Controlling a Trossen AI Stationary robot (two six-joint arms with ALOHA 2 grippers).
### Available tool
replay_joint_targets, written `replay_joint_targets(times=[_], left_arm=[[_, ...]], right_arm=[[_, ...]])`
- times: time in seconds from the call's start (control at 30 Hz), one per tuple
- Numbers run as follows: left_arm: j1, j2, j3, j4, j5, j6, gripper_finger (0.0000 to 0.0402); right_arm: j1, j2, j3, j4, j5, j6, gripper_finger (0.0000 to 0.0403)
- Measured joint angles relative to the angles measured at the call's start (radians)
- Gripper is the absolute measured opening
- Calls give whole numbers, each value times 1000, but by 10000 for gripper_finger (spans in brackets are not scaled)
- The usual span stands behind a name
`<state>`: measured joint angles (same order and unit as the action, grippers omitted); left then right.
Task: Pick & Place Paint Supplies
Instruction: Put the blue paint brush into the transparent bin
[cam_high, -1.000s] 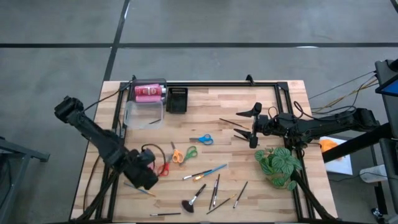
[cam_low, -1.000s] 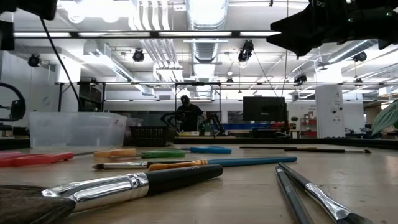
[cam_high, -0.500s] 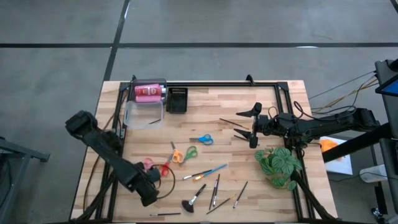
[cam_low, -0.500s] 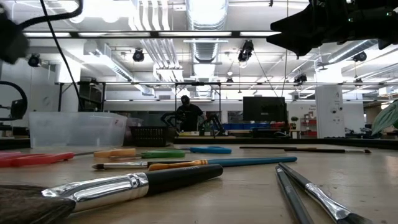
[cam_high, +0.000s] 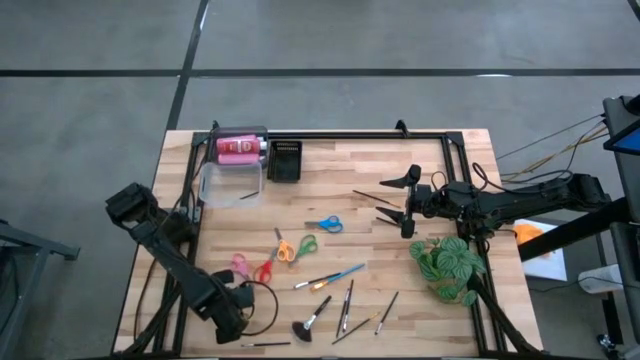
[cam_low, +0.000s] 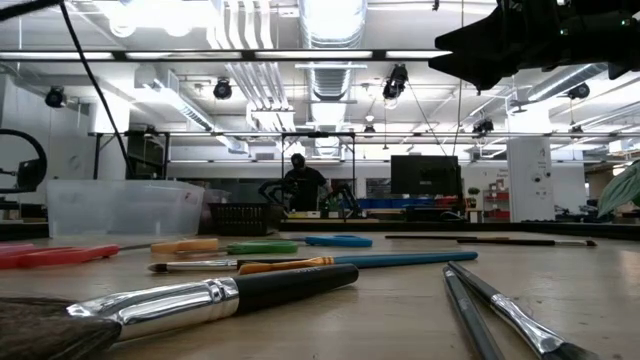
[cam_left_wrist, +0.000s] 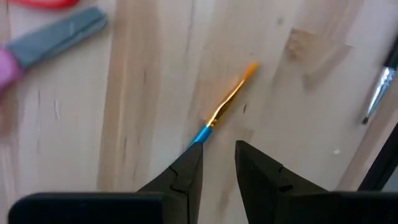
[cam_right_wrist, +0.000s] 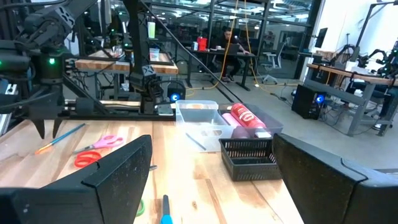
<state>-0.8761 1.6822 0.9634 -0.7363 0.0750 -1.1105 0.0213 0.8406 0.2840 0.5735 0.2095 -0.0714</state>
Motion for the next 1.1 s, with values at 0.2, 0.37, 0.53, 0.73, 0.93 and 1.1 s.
replay_joint_targets(times=[0.2,0.37,0.53,0.73,0.93,1.1], left_arm=[[-23,0,-2,3,-39,169,97],[-27,0,-3,3,-51,247,97],[-26,0,-28,4,-60,292,97],[-26,0,-71,45,-60,308,97],[-26,-5,-92,74,-60,327,97],[-26,-5,-92,77,-61,329,97]], right_arm=[[0,0,0,0,0,0,331],[0,0,0,0,0,0,331],[0,0,0,0,0,0,331],[0,1,0,0,0,0,331],[0,1,0,0,0,0,331],[0,1,0,0,0,0,331]])
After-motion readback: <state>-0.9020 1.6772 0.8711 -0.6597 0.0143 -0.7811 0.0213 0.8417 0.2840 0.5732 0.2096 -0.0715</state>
